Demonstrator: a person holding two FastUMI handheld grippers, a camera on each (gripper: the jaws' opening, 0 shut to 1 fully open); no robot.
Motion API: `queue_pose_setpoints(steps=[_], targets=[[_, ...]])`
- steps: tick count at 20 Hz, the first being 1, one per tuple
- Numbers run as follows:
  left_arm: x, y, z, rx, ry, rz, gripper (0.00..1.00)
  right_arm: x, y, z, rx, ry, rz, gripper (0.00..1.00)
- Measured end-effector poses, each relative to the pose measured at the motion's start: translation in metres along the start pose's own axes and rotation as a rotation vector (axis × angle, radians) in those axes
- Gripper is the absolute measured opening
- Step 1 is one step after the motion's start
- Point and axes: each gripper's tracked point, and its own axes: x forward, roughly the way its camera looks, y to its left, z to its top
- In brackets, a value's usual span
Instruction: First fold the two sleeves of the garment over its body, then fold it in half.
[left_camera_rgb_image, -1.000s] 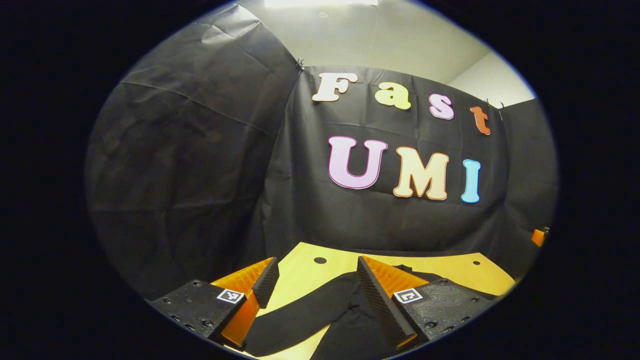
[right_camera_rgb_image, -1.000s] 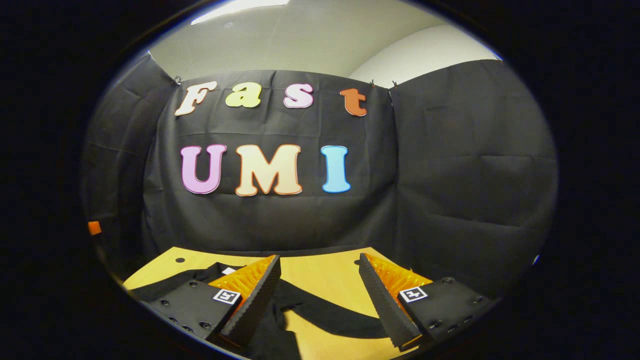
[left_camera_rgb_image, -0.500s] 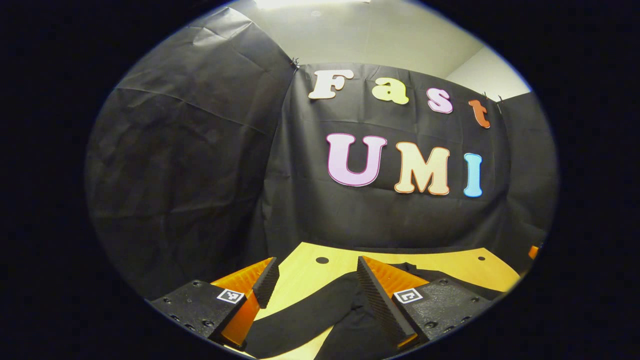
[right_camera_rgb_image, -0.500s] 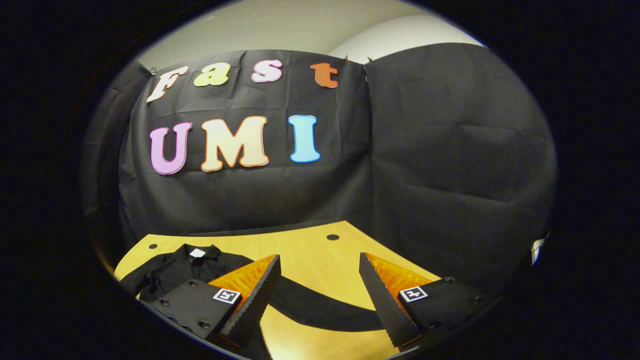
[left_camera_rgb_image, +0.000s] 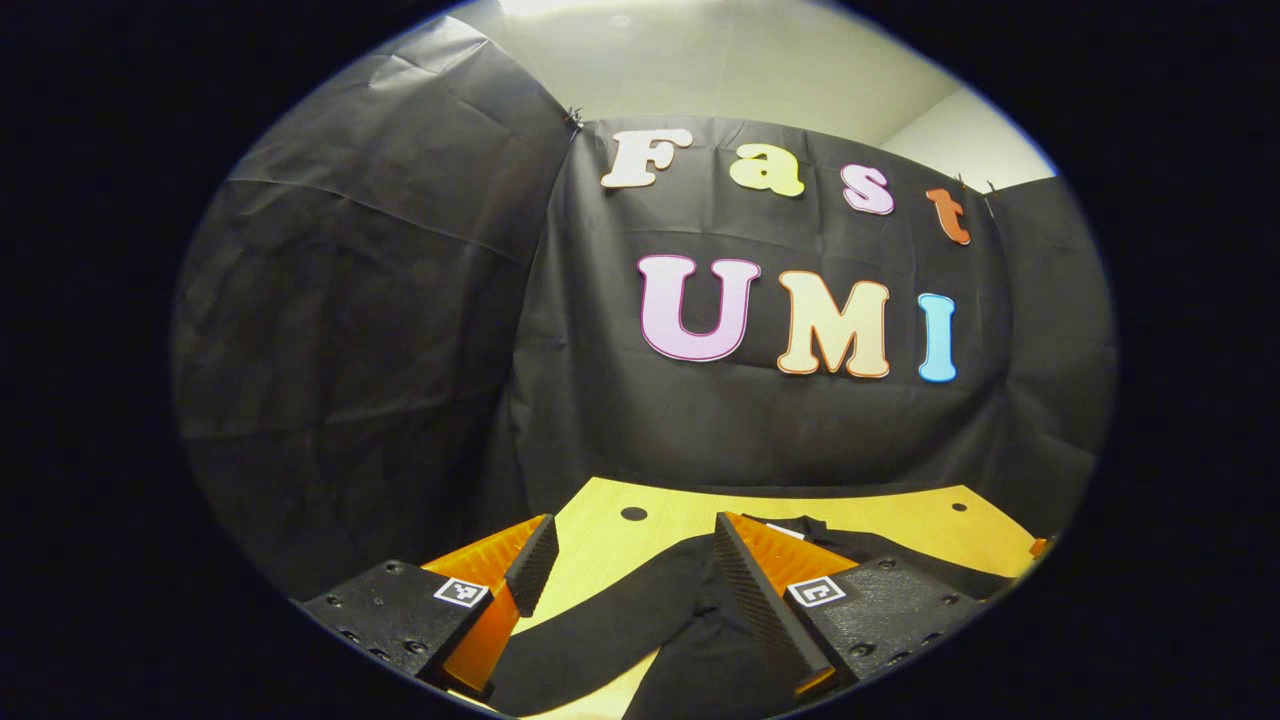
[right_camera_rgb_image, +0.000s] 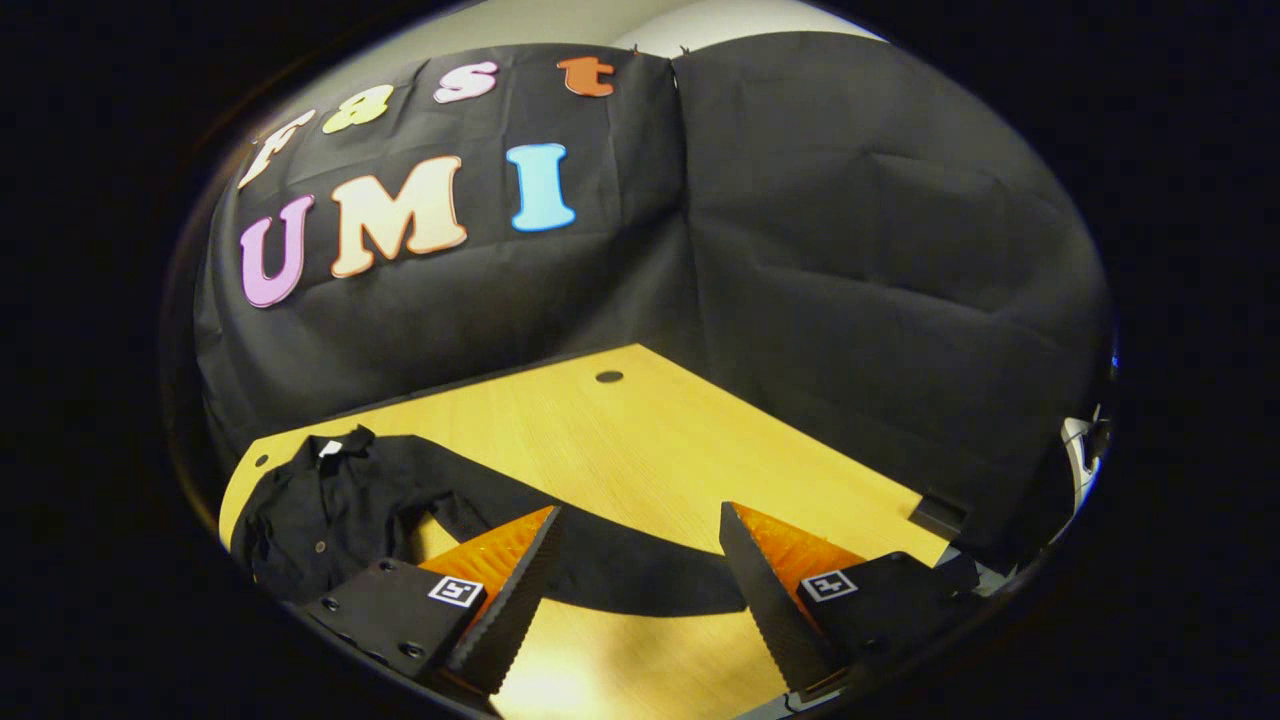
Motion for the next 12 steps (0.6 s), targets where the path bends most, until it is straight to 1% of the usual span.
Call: queue_pose_setpoints(steps=[2,4,5,6,8,9,10,11,12], targets=[[-0.001,0.001,-0.002,0.004,0.008,0.003,0.91,0.011,-0.010,-0.011,0.016,0.036,-0.022,0.99],[-0.001,0.002,-0.005,0.005,0.014,0.007,0.92,0.023,-0.017,-0.016,0.054,0.065,-0.048,0.99],[-0.001,0.002,-0.007,0.009,0.021,0.008,0.91,0.029,-0.023,-0.022,0.073,0.083,-0.054,0.99],[-0.003,0.003,-0.009,0.017,0.029,0.005,0.92,0.033,-0.026,-0.027,0.082,0.101,-0.056,0.99],[-0.004,0.003,-0.011,0.033,0.034,0.006,0.91,0.040,-0.032,-0.038,0.079,0.136,-0.057,0.96],[-0.004,0.003,-0.011,0.041,0.034,0.008,0.91,0.044,-0.034,-0.042,0.074,0.150,-0.064,0.96],[-0.005,0.003,-0.012,0.046,0.035,0.008,0.91,0.047,-0.036,-0.046,0.075,0.169,-0.070,0.99],[-0.007,0.003,-0.013,0.047,0.039,0.007,0.91,0.051,-0.039,-0.052,0.078,0.192,-0.075,0.96],[-0.007,0.002,-0.015,0.048,0.045,0.006,0.91,0.056,-0.041,-0.058,0.081,0.209,-0.075,0.95]])
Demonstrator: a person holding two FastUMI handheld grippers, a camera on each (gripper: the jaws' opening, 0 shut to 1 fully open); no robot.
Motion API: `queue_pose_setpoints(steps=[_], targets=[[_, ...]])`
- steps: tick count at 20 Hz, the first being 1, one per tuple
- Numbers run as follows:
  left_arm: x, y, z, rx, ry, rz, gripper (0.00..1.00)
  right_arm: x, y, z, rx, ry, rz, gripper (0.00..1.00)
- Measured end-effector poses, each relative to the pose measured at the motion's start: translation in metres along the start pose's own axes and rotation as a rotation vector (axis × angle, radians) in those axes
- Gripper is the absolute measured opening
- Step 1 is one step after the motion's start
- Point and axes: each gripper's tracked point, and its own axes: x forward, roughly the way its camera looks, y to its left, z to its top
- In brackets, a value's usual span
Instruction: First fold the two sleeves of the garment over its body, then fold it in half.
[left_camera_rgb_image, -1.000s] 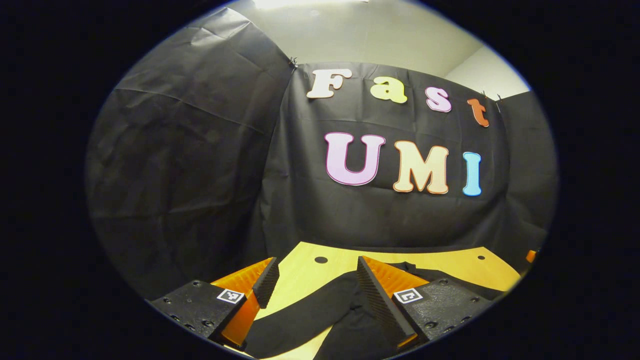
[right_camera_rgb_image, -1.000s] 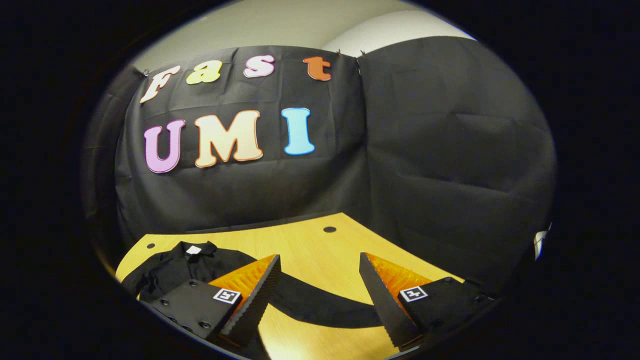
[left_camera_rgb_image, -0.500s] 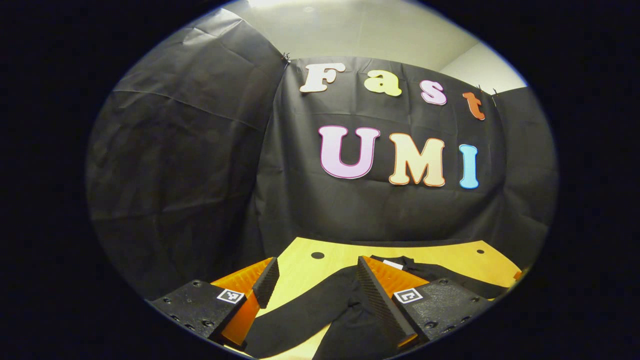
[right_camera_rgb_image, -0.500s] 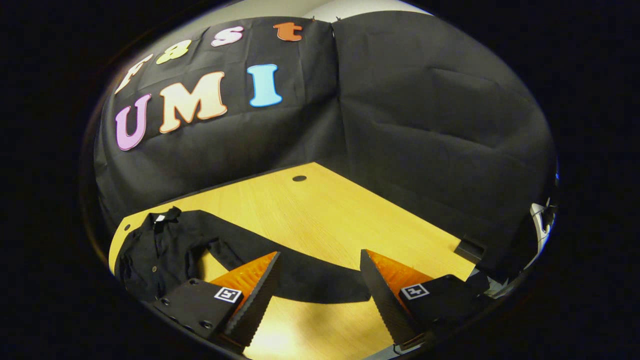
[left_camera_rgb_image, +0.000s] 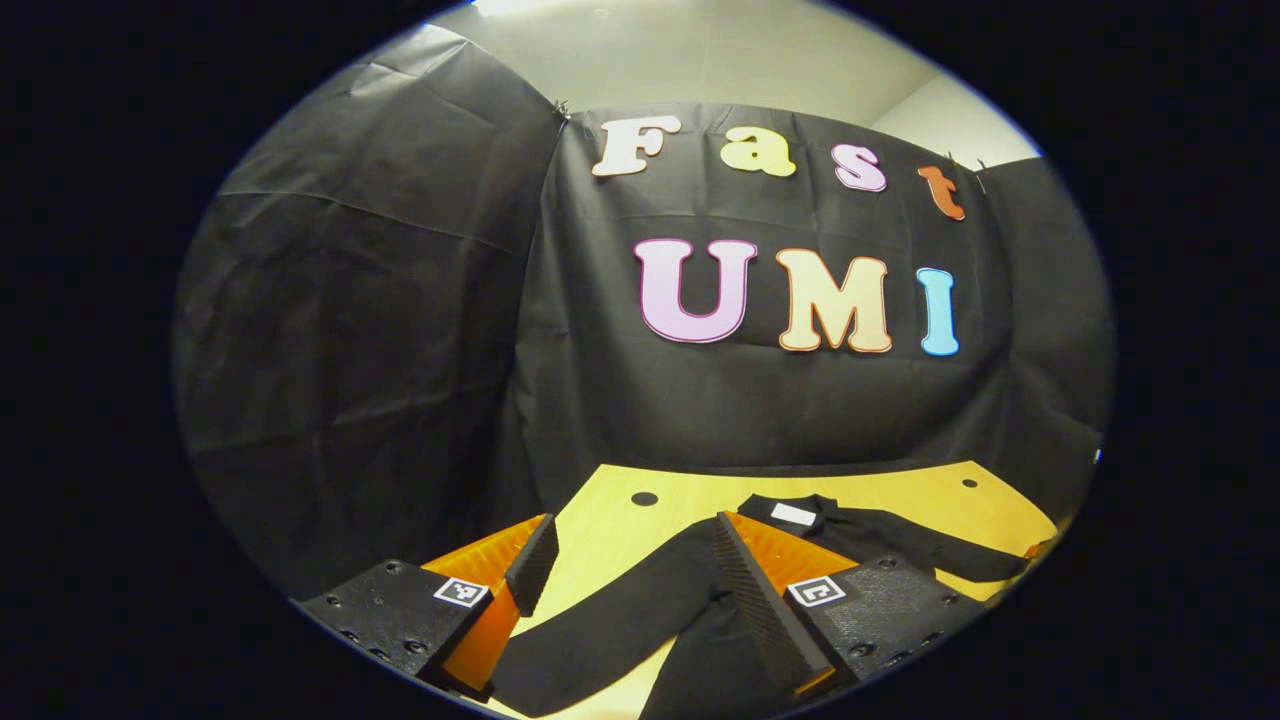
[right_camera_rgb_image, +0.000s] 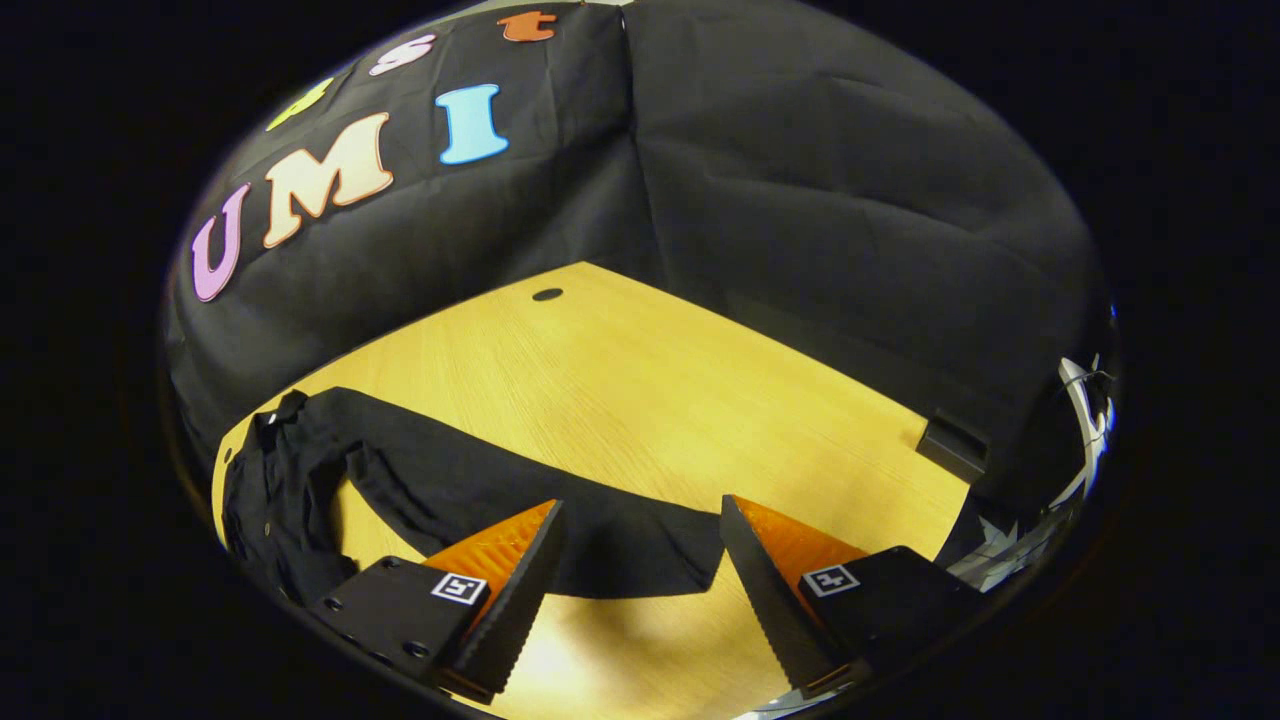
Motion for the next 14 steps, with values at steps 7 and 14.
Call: queue_pose_setpoints(steps=[7,14], targets=[[-0.009,0.003,-0.008,0.001,0.018,0.020,0.91,0.027,-0.005,-0.023,-0.002,0.087,-0.004,0.95],[-0.013,0.004,-0.020,-0.015,0.045,0.037,0.91,0.029,-0.004,-0.022,-0.056,0.081,0.001,0.99]])
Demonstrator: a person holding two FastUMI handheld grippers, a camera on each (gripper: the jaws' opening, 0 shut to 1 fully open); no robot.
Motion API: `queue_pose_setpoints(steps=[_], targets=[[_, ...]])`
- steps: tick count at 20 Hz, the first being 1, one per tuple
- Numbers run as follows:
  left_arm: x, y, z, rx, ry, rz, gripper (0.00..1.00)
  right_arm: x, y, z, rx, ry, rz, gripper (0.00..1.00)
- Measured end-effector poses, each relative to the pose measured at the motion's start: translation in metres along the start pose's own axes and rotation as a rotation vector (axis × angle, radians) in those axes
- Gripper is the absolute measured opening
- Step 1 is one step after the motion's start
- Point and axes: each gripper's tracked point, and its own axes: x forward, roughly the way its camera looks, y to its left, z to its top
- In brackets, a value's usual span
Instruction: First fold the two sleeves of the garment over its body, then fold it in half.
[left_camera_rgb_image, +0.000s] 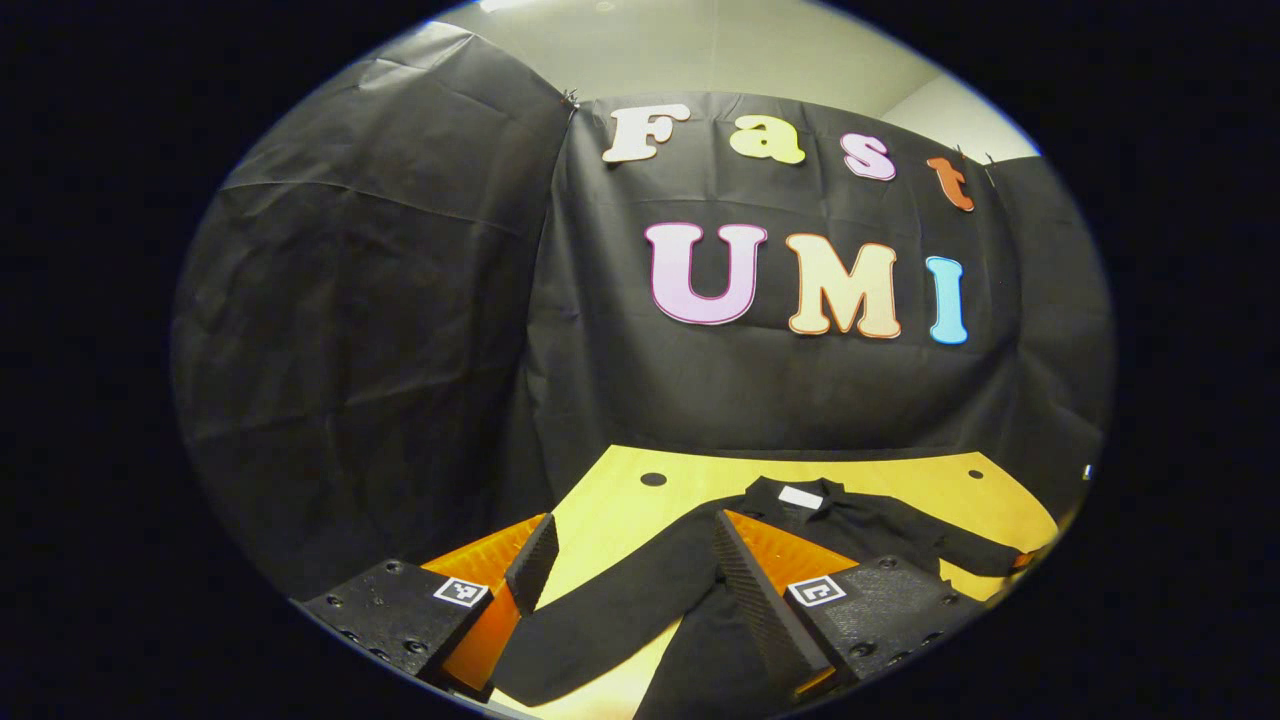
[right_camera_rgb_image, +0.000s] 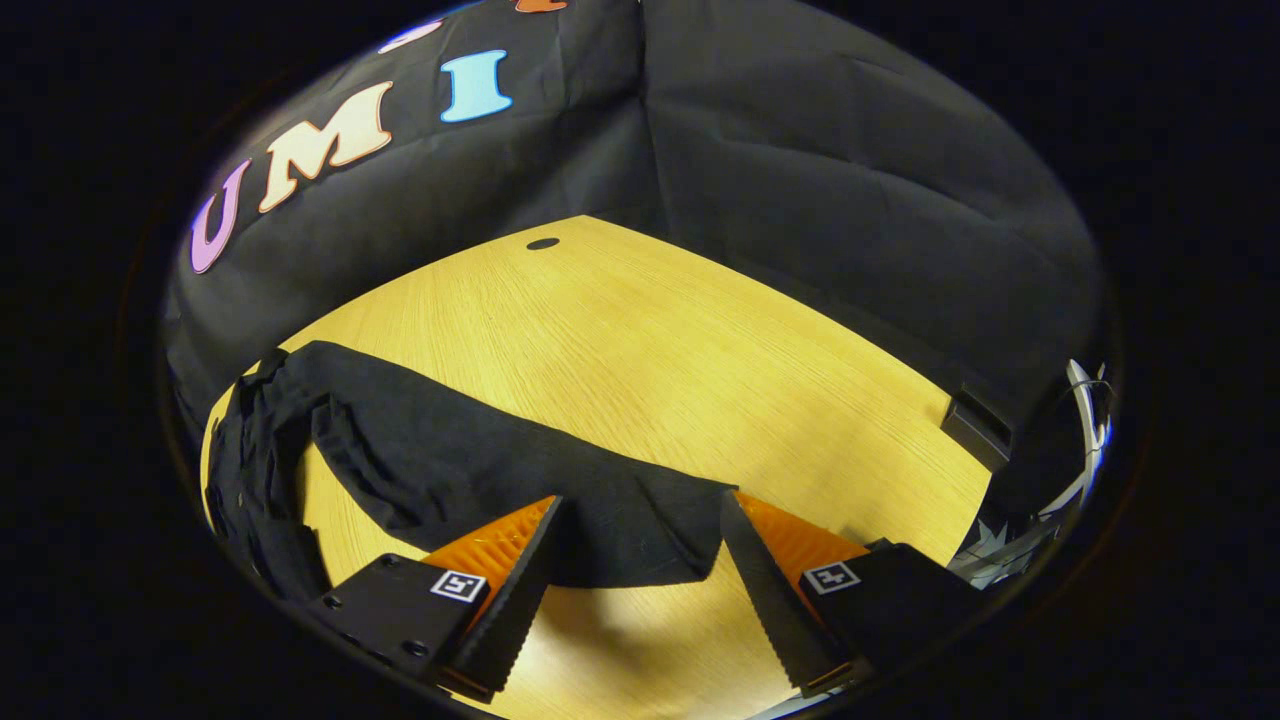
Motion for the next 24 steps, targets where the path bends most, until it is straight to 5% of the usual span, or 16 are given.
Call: queue_pose_setpoints(steps=[3,7,8,14,17,24], targets=[[-0.002,-0.003,-0.003,-0.016,0.004,-0.007,0.92,0.000,0.000,-0.001,-0.009,0.007,0.012,0.98],[-0.002,-0.002,-0.005,-0.028,0.005,-0.006,0.92,0.005,0.005,0.000,-0.025,0.017,0.035,0.73],[-0.003,-0.001,-0.006,-0.031,0.005,-0.005,0.92,0.004,0.009,-0.001,-0.025,0.024,0.055,0.74],[-0.005,0.007,-0.008,-0.002,-0.001,0.009,0.91,0.006,0.027,-0.003,0.005,0.031,0.088,0.18],[-0.007,0.008,-0.004,0.024,-0.012,0.007,0.91,0.005,0.029,-0.003,0.003,0.058,0.078,0.08],[-0.010,0.014,-0.015,0.006,0.006,0.005,0.91,0.004,0.031,0.001,-0.011,0.113,0.015,0.07]])
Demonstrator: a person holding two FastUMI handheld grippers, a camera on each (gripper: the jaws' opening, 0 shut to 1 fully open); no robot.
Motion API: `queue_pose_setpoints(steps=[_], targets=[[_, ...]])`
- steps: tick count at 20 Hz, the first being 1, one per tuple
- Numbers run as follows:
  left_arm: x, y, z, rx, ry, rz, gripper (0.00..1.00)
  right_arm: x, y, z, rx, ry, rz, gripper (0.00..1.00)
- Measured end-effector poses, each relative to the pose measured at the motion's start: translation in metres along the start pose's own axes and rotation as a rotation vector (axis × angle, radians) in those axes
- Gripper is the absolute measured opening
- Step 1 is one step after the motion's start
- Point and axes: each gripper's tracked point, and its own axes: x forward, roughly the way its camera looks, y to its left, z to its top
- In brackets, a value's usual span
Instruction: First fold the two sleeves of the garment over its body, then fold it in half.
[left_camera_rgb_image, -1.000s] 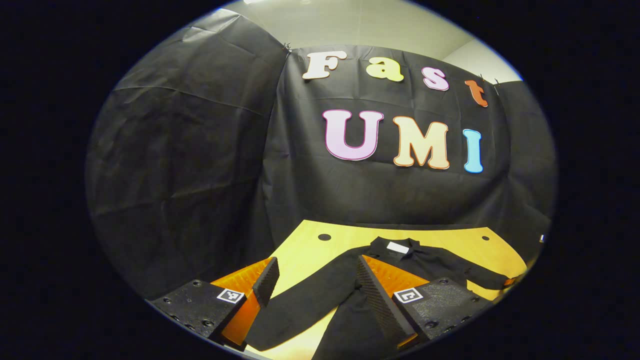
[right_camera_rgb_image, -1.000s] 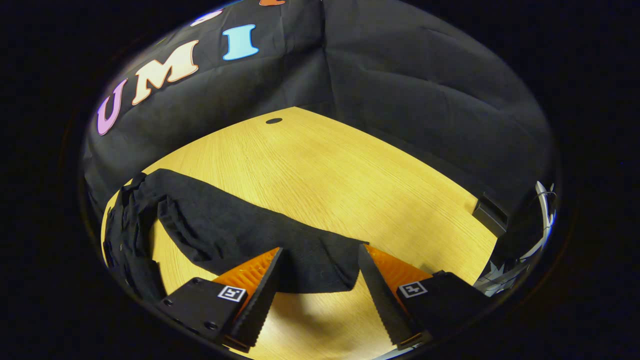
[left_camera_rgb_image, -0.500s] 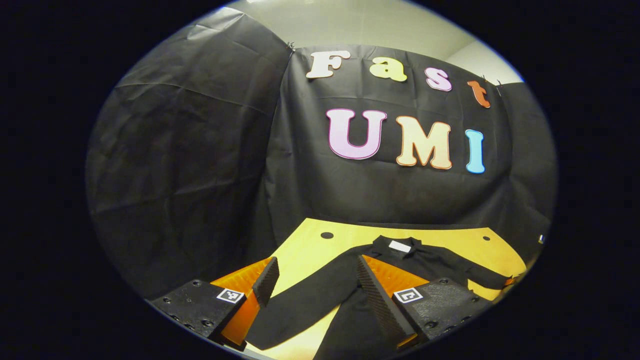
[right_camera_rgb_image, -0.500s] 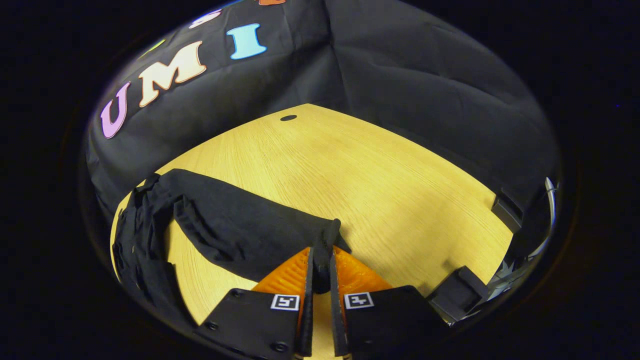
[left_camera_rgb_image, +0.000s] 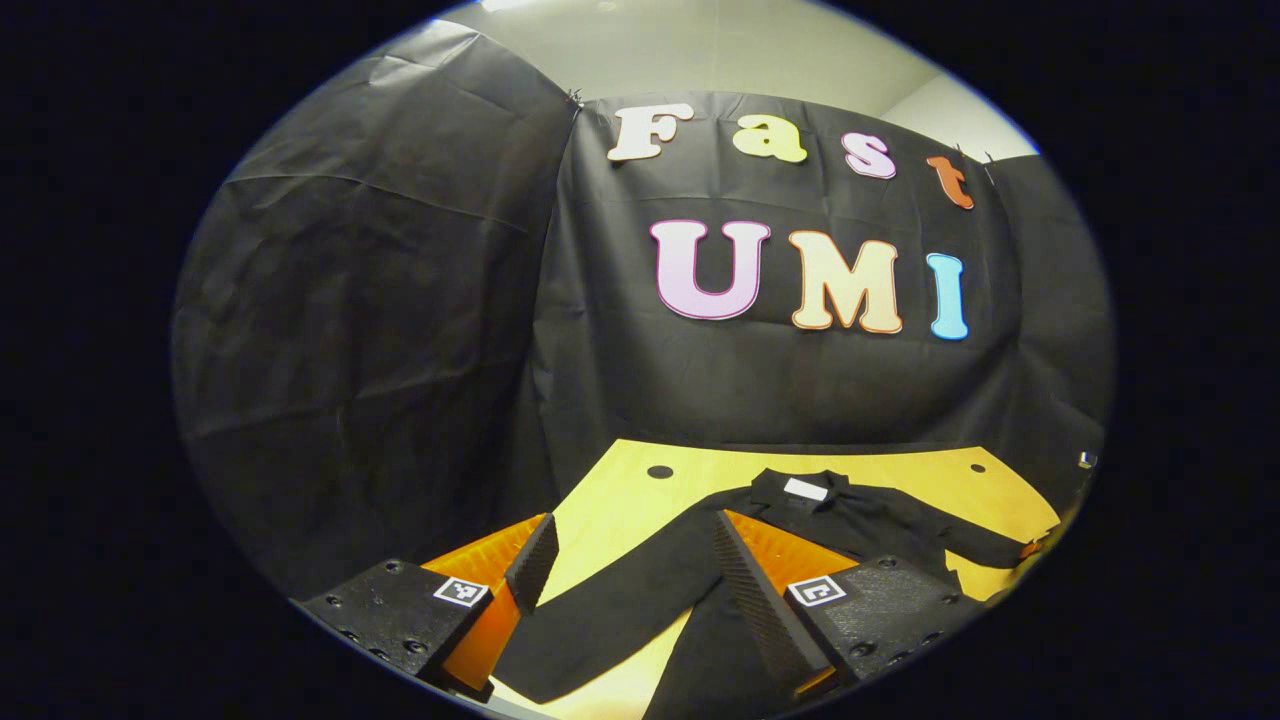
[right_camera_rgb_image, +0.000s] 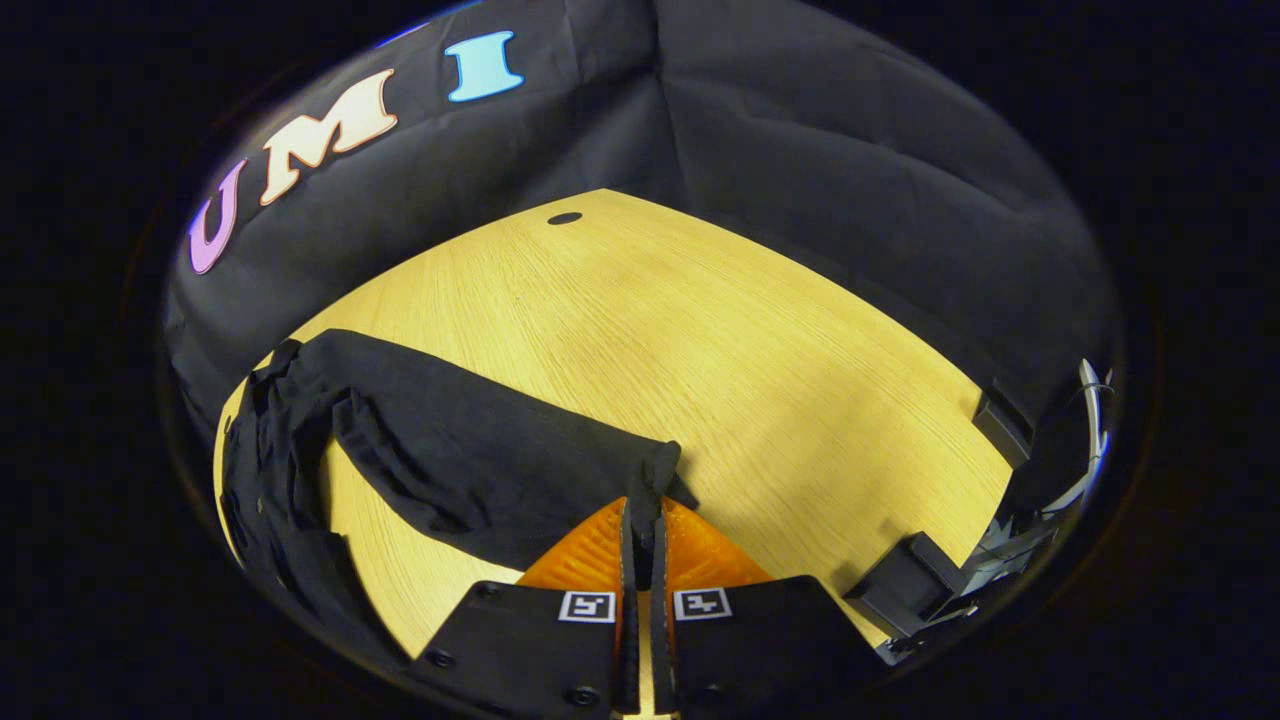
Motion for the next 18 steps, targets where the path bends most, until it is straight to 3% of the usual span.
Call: queue_pose_setpoints(steps=[8,10,12,18], targets=[[-0.004,0.013,-0.017,-0.003,0.049,0.006,0.92,-0.027,0.065,0.062,-0.059,-0.098,0.082,0.07],[-0.003,0.017,-0.019,-0.006,0.056,0.009,0.92,-0.039,0.098,0.084,-0.091,-0.134,0.119,0.03],[-0.003,0.022,-0.021,-0.008,0.062,0.013,0.92,-0.052,0.136,0.104,-0.121,-0.172,0.170,0.07],[-0.004,0.033,-0.023,-0.016,0.069,0.019,0.92,-0.110,0.272,0.149,-0.204,-0.302,0.357,0.07]])
